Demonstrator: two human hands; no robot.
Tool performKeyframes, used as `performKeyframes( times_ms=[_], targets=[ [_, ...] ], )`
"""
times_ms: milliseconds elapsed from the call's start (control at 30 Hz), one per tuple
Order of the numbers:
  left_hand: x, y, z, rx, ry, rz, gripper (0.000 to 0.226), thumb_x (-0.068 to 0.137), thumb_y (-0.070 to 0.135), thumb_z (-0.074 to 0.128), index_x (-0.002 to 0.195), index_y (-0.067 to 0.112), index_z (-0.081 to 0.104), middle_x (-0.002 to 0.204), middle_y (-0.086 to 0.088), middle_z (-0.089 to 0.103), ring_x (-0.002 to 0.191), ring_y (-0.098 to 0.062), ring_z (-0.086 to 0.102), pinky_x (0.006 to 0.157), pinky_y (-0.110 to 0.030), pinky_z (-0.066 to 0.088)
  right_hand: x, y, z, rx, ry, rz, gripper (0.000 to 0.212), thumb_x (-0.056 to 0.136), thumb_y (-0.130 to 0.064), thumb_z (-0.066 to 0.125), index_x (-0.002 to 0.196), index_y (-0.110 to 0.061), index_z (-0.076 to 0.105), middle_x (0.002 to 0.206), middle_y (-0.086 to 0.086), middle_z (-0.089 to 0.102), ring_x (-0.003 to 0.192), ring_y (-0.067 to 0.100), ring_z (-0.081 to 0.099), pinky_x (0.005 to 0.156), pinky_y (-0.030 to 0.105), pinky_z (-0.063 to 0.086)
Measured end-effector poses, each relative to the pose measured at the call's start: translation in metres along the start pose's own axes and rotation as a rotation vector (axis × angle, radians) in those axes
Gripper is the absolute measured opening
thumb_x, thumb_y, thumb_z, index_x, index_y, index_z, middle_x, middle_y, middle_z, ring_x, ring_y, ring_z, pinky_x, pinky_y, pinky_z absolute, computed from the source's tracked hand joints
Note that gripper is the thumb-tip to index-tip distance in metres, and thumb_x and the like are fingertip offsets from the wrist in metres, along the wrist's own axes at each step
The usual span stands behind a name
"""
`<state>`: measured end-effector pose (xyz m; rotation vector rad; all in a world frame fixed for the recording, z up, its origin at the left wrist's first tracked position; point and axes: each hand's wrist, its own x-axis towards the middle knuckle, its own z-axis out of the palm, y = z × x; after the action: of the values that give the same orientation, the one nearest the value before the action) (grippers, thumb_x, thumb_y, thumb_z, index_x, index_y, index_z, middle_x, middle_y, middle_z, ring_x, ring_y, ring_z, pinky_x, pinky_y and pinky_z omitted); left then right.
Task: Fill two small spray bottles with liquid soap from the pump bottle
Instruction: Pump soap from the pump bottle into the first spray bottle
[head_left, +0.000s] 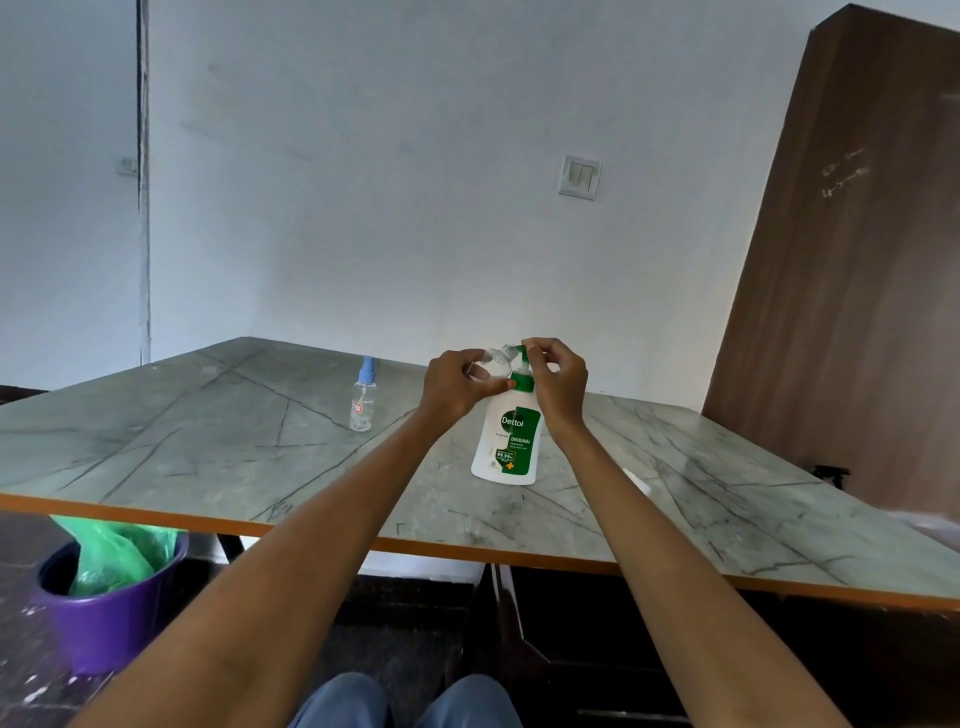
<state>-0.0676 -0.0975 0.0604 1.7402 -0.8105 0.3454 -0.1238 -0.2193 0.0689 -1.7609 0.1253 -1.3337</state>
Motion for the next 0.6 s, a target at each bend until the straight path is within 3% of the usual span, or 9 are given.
performKeyframes(
  times_ms=[267,400,600],
  targets=[
    [0.002,-0.001,-0.002,0.044,-0.014,0.020,0.055,0.070,0.034,0.078,0.114,0.004,0.063,0.095,-0.009,0.071,0.071,-0.008,0.054,0.056,-0.011,0.033,0.000,0.007,0.007,0.031,0.037,-0.009,0.009,0.087,-0.013,0.060,0.079,-0.015,0.064,0.074,-0.014,0.061,0.077,0.011,0.058,0.073,0.035,0.050],
    [0.002,-0.003,-0.002,0.056,-0.011,0.048,0.059,0.071,0.034,0.077,0.119,0.004,0.061,0.096,-0.009,0.070,0.069,-0.007,0.050,0.056,-0.012,0.033,0.002,0.016,0.007,-0.005,0.019,-0.033,0.008,0.085,-0.019,0.058,0.079,-0.019,0.064,0.079,-0.007,0.062,0.085,0.021,0.060,0.075,0.041,0.049],
    [0.000,-0.007,-0.003,0.096,-0.023,0.065,0.061,0.071,0.036,0.077,0.121,0.005,0.060,0.102,-0.009,0.070,0.074,-0.010,0.050,0.055,-0.013,0.033,-0.005,0.018,0.008,-0.015,0.027,-0.027,0.008,0.086,-0.021,0.056,0.082,-0.021,0.064,0.086,-0.001,0.063,0.087,0.020,0.057,0.076,0.038,0.047]
  ],
)
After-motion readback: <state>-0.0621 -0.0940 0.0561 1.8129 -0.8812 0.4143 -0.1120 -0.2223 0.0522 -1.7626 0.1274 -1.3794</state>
